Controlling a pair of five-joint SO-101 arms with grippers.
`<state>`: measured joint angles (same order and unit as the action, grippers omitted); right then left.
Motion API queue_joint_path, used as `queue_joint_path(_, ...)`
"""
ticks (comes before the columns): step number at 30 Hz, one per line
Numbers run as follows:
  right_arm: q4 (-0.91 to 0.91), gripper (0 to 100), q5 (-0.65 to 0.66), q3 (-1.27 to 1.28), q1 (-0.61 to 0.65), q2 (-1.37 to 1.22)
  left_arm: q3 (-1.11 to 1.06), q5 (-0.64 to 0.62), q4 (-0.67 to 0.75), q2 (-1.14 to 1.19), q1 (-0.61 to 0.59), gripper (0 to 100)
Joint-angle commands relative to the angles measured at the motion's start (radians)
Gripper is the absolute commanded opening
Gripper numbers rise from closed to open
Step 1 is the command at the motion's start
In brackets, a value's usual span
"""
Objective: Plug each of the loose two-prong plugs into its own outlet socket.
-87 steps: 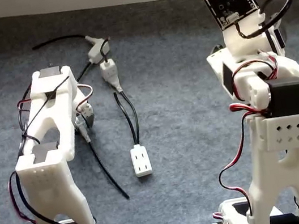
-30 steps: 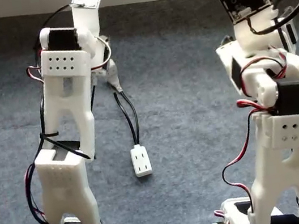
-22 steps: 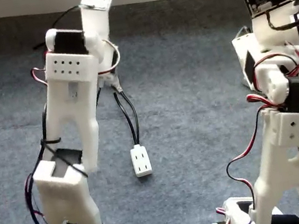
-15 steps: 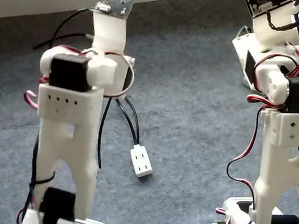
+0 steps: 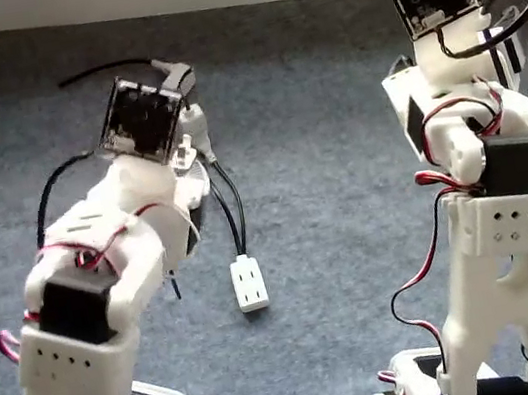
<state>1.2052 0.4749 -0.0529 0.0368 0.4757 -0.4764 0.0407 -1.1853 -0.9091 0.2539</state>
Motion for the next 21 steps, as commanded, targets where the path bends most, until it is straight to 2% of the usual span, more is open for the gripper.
queue_joint_path(1,-0.019,41.8,-0.028,-0.002,0.036,0.018,-0.486,-0.041,0.479,-0.348,-0.002,1)
queue_joint_path(6,-0.025,41.8,-0.19,-0.004,0.085,0.027,-0.905,-0.259,0.95,-0.622,0.01,1)
queue_joint_path(9,-0.018,41.8,-0.222,-0.007,0.114,0.028,-1.052,-0.29,1.129,-0.73,0.01,1)
queue_joint_path(11,-0.018,41.7,-0.255,-0.01,0.127,0.028,-1.101,-0.295,1.177,-0.774,0.01,1)
queue_joint_path(14,-0.018,38.9,-0.334,-0.015,0.143,0.033,-1.133,-0.293,1.168,-0.792,0.05,1)
queue_joint_path(18,-0.018,24.2,-0.439,-0.025,0.179,0.116,-1.155,-0.29,1.172,-0.791,0.108,1)
queue_joint_path(21,-0.018,11.5,-0.453,-0.019,0.226,0.217,-1.156,-0.29,1.169,-0.791,0.119,1)
